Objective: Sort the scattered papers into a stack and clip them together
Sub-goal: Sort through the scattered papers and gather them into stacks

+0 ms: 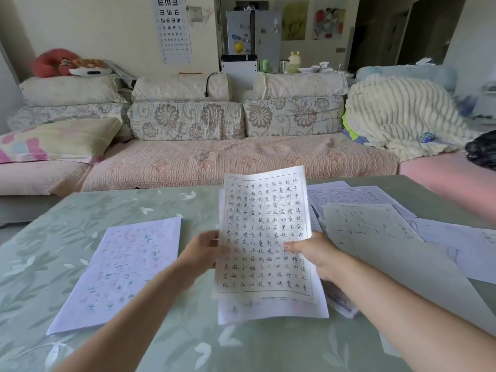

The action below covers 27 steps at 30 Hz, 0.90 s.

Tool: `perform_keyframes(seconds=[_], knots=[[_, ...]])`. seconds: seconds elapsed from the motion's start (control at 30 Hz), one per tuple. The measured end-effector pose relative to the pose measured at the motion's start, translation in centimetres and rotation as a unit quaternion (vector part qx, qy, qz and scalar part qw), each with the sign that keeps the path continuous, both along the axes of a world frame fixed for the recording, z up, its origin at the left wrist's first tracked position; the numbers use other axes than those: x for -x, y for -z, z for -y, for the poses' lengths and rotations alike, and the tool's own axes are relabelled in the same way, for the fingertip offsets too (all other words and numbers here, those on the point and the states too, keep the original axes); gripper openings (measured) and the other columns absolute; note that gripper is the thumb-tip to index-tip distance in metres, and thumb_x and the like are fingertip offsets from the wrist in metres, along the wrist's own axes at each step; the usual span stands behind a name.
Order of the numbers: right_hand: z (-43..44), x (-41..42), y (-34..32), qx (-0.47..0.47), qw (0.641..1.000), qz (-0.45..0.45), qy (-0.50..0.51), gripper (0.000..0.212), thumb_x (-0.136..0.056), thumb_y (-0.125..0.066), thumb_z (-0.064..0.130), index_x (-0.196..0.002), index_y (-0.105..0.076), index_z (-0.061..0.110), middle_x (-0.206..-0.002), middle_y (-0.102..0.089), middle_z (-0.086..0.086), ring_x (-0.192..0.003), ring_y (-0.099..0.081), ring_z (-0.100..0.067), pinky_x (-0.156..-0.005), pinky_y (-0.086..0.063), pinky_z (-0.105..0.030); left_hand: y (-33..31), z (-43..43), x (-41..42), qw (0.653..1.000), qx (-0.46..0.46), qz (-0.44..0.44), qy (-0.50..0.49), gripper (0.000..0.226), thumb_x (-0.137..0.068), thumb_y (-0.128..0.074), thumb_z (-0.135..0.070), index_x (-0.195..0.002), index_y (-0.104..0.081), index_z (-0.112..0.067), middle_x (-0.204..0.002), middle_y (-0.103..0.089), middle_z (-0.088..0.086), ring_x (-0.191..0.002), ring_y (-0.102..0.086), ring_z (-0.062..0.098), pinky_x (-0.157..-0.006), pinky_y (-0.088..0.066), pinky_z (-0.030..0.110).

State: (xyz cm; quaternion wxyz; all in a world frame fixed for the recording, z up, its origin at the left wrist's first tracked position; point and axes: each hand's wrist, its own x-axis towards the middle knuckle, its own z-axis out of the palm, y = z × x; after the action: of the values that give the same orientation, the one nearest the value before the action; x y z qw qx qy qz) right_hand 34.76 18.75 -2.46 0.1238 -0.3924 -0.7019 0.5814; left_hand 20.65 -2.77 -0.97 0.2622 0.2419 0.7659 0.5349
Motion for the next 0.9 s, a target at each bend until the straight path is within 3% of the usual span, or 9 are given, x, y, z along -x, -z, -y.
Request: perform_keyframes(seconds=[0.07, 0.13, 0.3, 0.47, 0.53, 0.63, 0.73, 0.83, 0.9], knots=[[-2.1, -1.1, -0.1, -0.003, 1.0, 0.013, 0.028, 0.089, -0.079, -0.084, 0.021, -0.149, -0.032, 0.001, -0.153, -0.04, -0.017, -0.14, -0.039, -0.033, -0.113, -0.032, -0.041, 0.7, -2.1, 0.0, 0.991, 0.069, -0.106, 0.028, 0.021, -0.085, -0.067, -0.005, -0.091, -0.07, -0.025, -0.083, -0.074, -0.01, -0.077, -0.069, 0.006, -0.076, -0.056, 0.02], [-4.2, -2.3, -0.1, -0.01, 0.998, 0.03, 0.051, 0.083, -0.079, -0.083, 0.018, -0.145, -0.038, -0.001, -0.15, -0.045, -0.017, -0.137, -0.043, -0.032, -0.11, -0.034, -0.039, 1.7, -4.3, 0.2, 0.972, 0.126, -0.193, 0.054, 0.024, -0.084, -0.068, -0.011, -0.099, -0.069, -0.029, -0.093, -0.071, -0.015, -0.088, -0.066, 0.006, -0.08, -0.051, 0.016], [-7.7, -4.1, 0.7, 0.008, 0.994, 0.058, 0.088, 0.077, -0.078, -0.084, 0.01, -0.141, -0.042, -0.004, -0.147, -0.047, -0.018, -0.137, -0.043, -0.034, -0.11, -0.034, -0.045, 3.8, -8.9, 1.9, 0.909, 0.221, -0.348, 0.067, 0.046, -0.086, -0.066, -0.024, -0.131, -0.055, -0.025, -0.138, -0.052, -0.002, -0.127, -0.045, 0.018, -0.104, -0.037, 0.03], [-9.6, -4.6, 1.3, 0.006, 0.99, 0.086, 0.115, 0.064, -0.077, -0.083, 0.006, -0.132, -0.051, -0.005, -0.138, -0.055, -0.02, -0.129, -0.051, -0.033, -0.101, -0.038, -0.037, 5.3, -10.8, 3.8, 0.855, 0.332, -0.386, 0.098, 0.083, -0.089, -0.046, -0.065, -0.155, -0.013, -0.027, -0.163, -0.001, 0.002, -0.15, 0.001, 0.024, -0.12, -0.001, 0.042], [-10.0, -4.5, 1.1, 0.001, 0.988, 0.088, 0.129, 0.065, -0.078, -0.082, 0.005, -0.134, -0.049, -0.006, -0.139, -0.054, -0.021, -0.13, -0.05, -0.034, -0.103, -0.038, -0.039, 5.9, -10.8, 4.3, 0.85, 0.35, -0.383, 0.094, 0.085, -0.087, -0.035, -0.073, -0.155, -0.012, -0.029, -0.163, -0.008, 0.001, -0.149, -0.007, 0.023, -0.12, -0.002, 0.042], [-10.1, -4.4, 0.7, -0.006, 0.987, 0.088, 0.135, 0.07, -0.08, -0.081, 0.005, -0.138, -0.043, -0.005, -0.142, -0.05, -0.021, -0.132, -0.048, -0.035, -0.103, -0.039, -0.039, 5.8, -10.5, 4.1, 0.808, 0.366, -0.459, 0.053, 0.08, -0.084, -0.034, -0.076, -0.149, -0.03, -0.03, -0.149, -0.038, 0.002, -0.137, -0.03, 0.025, -0.113, -0.022, 0.041], [-9.4, -4.2, 0.3, -0.008, 0.988, 0.088, 0.13, 0.072, -0.081, -0.079, 0.006, -0.14, -0.04, -0.003, -0.141, -0.05, -0.02, -0.13, -0.048, -0.034, -0.095, -0.039, -0.036, 5.5, -10.4, 2.8, 0.781, 0.366, -0.504, 0.046, 0.062, -0.088, -0.039, -0.068, -0.137, -0.05, -0.033, -0.128, -0.049, 0.005, -0.124, -0.041, 0.025, -0.108, -0.029, 0.04], [-8.4, -4.2, -0.1, 0.003, 0.989, 0.078, 0.128, 0.07, -0.081, -0.079, 0.007, -0.139, -0.042, -0.003, -0.14, -0.051, -0.02, -0.128, -0.049, -0.034, -0.093, -0.038, -0.035, 5.6, -9.7, 1.7, 0.818, 0.331, -0.468, 0.053, 0.046, -0.092, -0.045, -0.056, -0.128, -0.06, -0.031, -0.135, -0.044, 0.01, -0.131, -0.036, 0.028, -0.112, -0.029, 0.045], [-7.7, -4.3, -0.4, 0.01, 0.99, 0.06, 0.13, 0.07, -0.081, -0.079, 0.007, -0.139, -0.042, -0.004, -0.14, -0.052, -0.019, -0.128, -0.05, -0.034, -0.093, -0.037, -0.035, 5.5, -8.7, 0.7, 0.842, 0.318, -0.43, 0.064, 0.054, -0.09, -0.032, -0.058, -0.125, -0.061, -0.029, -0.143, -0.044, 0.009, -0.134, -0.039, 0.026, -0.108, -0.035, 0.036]])
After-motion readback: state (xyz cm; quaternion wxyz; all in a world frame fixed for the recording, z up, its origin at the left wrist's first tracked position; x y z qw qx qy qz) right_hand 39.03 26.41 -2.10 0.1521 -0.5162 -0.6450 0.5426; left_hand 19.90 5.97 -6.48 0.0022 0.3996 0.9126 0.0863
